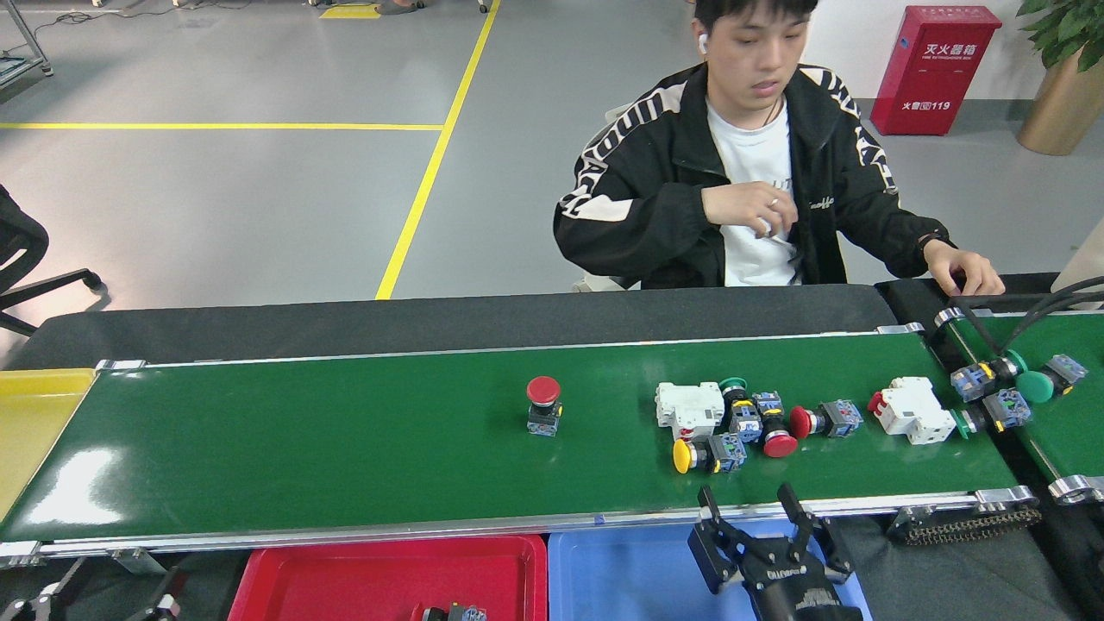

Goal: Pick switch part from conveyor to tray
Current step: 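Grasp the red push button with the left gripper and drop it into the red tray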

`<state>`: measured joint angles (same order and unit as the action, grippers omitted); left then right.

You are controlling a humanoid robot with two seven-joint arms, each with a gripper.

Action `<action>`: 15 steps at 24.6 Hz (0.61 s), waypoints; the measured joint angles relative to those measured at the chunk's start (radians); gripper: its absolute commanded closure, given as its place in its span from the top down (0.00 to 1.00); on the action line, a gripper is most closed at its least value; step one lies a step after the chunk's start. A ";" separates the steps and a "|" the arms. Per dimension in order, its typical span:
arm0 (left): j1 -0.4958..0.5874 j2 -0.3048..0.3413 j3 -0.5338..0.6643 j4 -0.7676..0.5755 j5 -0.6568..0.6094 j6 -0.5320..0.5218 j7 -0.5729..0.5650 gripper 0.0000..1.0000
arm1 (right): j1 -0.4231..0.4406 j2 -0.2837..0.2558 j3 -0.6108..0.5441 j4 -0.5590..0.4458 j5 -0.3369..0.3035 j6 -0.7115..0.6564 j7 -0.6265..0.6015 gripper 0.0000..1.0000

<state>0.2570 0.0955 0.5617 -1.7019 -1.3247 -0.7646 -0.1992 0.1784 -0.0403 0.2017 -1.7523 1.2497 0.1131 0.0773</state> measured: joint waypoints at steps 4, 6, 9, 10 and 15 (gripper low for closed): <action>-0.112 0.006 -0.151 0.022 -0.018 -0.015 0.004 1.00 | -0.020 0.002 0.000 0.009 0.022 0.003 -0.009 1.00; -0.188 0.003 -0.211 0.052 -0.072 -0.016 -0.004 1.00 | -0.068 0.027 0.013 0.046 0.048 0.005 -0.012 1.00; -0.295 -0.013 -0.324 0.130 -0.177 0.010 -0.012 1.00 | -0.150 0.112 0.050 0.144 0.121 0.006 -0.005 1.00; -0.326 -0.017 -0.372 0.166 -0.201 0.038 -0.013 1.00 | -0.179 0.133 0.058 0.183 0.140 0.006 -0.003 1.00; -0.447 -0.019 -0.565 0.328 -0.234 0.218 -0.017 1.00 | -0.305 0.184 0.126 0.355 0.173 0.034 0.000 1.00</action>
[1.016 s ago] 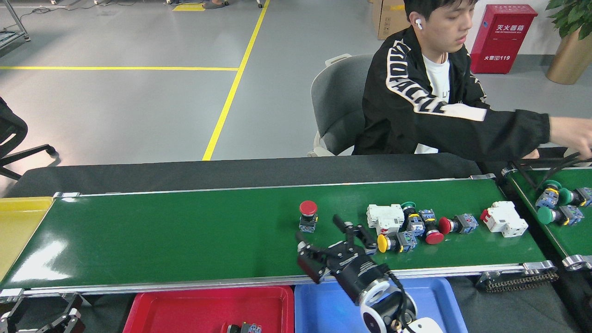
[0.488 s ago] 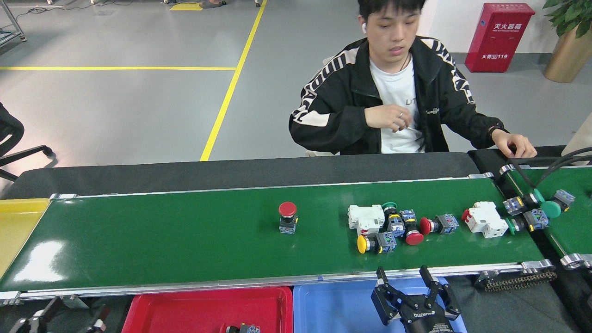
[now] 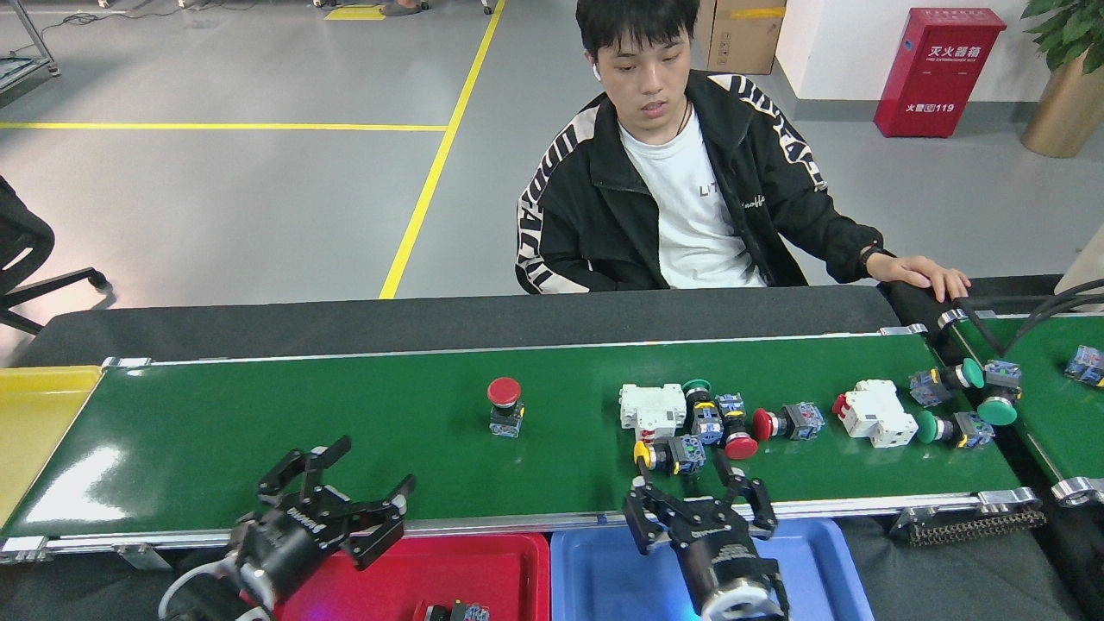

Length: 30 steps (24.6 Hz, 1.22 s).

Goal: Pick switch part from conveyor to tray
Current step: 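Grasp the red push button with the left gripper and drop it into the red tray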

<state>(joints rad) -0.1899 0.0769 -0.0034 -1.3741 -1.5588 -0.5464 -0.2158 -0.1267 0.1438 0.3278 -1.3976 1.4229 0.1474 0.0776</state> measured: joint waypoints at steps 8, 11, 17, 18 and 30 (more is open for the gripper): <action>-0.142 -0.038 -0.043 0.218 0.000 0.094 -0.003 1.00 | -0.082 0.002 0.033 0.142 -0.006 0.056 -0.002 1.00; -0.160 -0.052 -0.044 0.256 0.000 0.105 -0.005 1.00 | -0.122 0.002 0.063 0.190 -0.011 0.061 0.000 0.95; -0.191 -0.077 -0.044 0.295 0.000 0.141 -0.001 0.88 | -0.137 0.003 0.088 0.206 -0.014 0.035 0.003 0.35; -0.191 -0.077 -0.044 0.299 0.000 0.143 -0.001 0.84 | -0.137 0.002 0.088 0.206 -0.014 0.012 0.004 0.25; -0.141 -0.004 -0.030 0.264 0.091 0.139 0.018 0.06 | -0.133 0.001 0.088 0.167 -0.015 -0.141 -0.020 0.06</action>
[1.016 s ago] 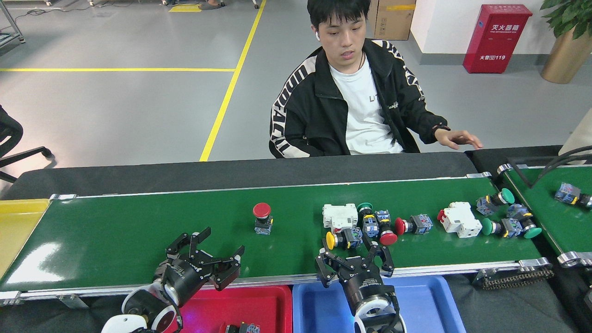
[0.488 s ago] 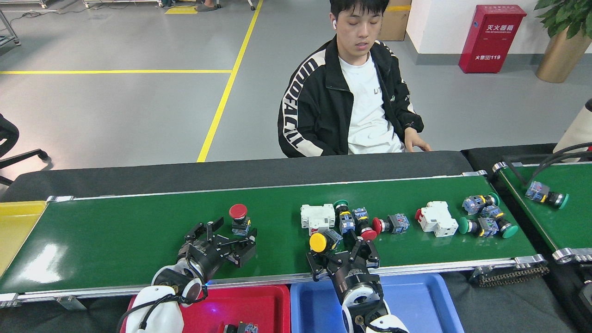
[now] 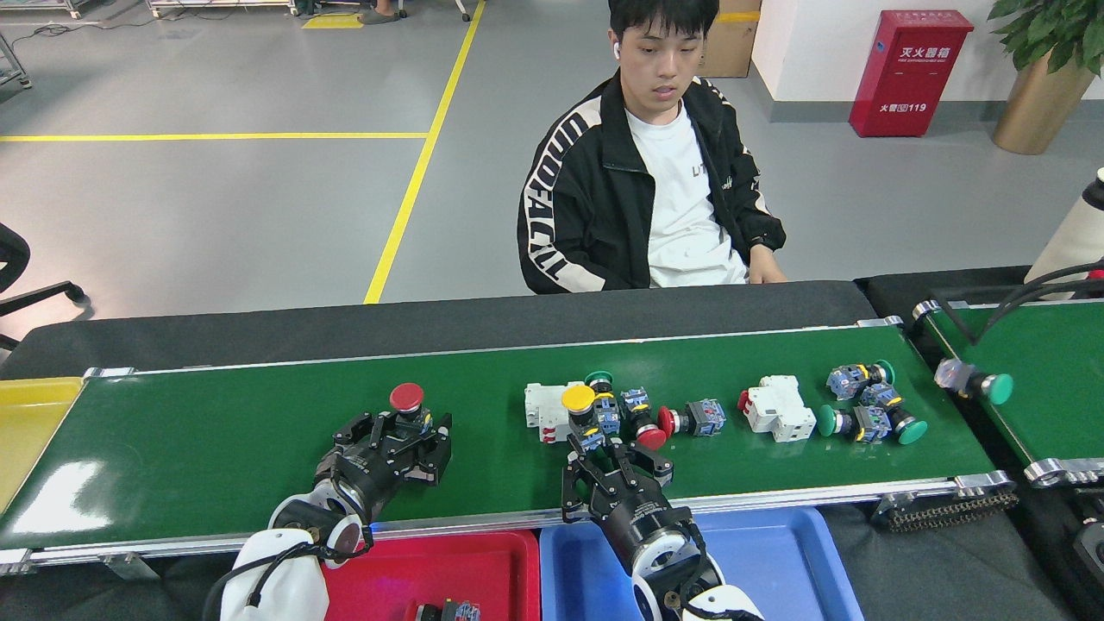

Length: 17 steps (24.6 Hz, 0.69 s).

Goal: Pick switch part from conveyor to tray
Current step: 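Grasp the red push button with the left gripper and drop it into the red tray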

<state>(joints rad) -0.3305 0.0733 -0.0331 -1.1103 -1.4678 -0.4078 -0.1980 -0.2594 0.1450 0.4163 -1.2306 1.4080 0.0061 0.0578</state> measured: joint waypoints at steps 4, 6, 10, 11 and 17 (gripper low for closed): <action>0.134 0.090 0.047 -0.166 0.096 -0.027 0.001 0.06 | 0.112 -0.022 0.002 -0.196 -0.002 -0.097 -0.012 0.06; 0.242 0.123 0.092 -0.284 0.129 -0.063 0.001 0.06 | 0.198 -0.059 0.018 -0.294 0.000 -0.173 -0.013 0.06; 0.455 0.134 0.167 -0.478 0.139 -0.185 -0.001 0.07 | 0.297 -0.119 0.072 -0.385 0.003 -0.304 -0.015 0.13; 0.494 0.134 0.168 -0.505 0.136 -0.216 -0.002 0.07 | 0.297 -0.120 0.087 -0.385 0.004 -0.318 -0.017 0.32; 0.576 0.134 0.169 -0.561 0.096 -0.352 -0.004 0.73 | 0.297 -0.052 0.191 -0.379 0.007 -0.264 0.021 1.00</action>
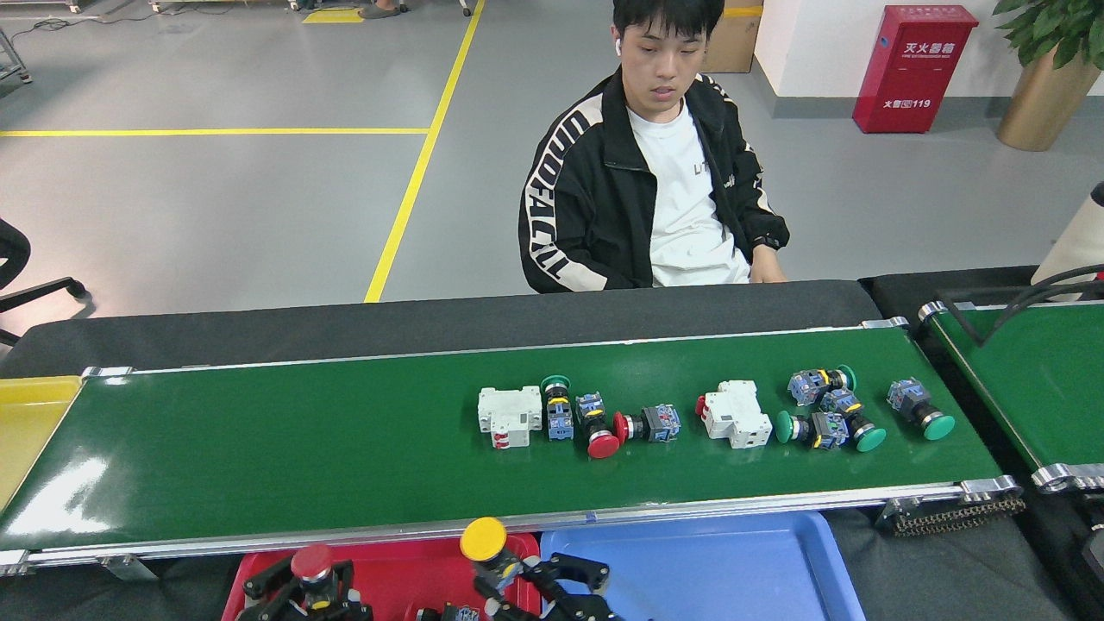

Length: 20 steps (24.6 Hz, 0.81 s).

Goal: Pick switch part from conveyor to tray

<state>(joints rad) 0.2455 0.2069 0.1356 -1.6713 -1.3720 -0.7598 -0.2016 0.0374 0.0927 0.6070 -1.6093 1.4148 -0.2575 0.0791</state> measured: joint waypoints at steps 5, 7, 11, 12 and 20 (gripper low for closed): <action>0.000 -0.006 0.006 -0.003 -0.001 -0.019 -0.001 1.00 | -0.004 0.000 -0.021 0.001 -0.006 0.029 0.018 1.00; 0.000 -0.023 0.017 -0.003 0.000 -0.020 -0.001 1.00 | -0.005 0.004 -0.068 0.001 -0.007 0.034 0.019 1.00; -0.001 -0.088 0.139 -0.002 0.001 0.019 -0.001 1.00 | -0.014 0.025 -0.214 -0.011 -0.010 0.062 0.019 1.00; -0.001 -0.101 0.181 -0.002 0.001 0.044 -0.001 1.00 | -0.016 0.030 -0.256 -0.016 -0.010 0.079 0.020 1.00; 0.004 -0.127 0.356 0.023 0.001 0.228 -0.001 1.00 | 0.058 0.032 -0.478 -0.073 -0.011 0.177 0.011 1.00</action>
<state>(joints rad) 0.2492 0.0800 0.4918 -1.6484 -1.3709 -0.5319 -0.2030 0.0954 0.1249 0.1290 -1.6818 1.4035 -0.0806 0.0900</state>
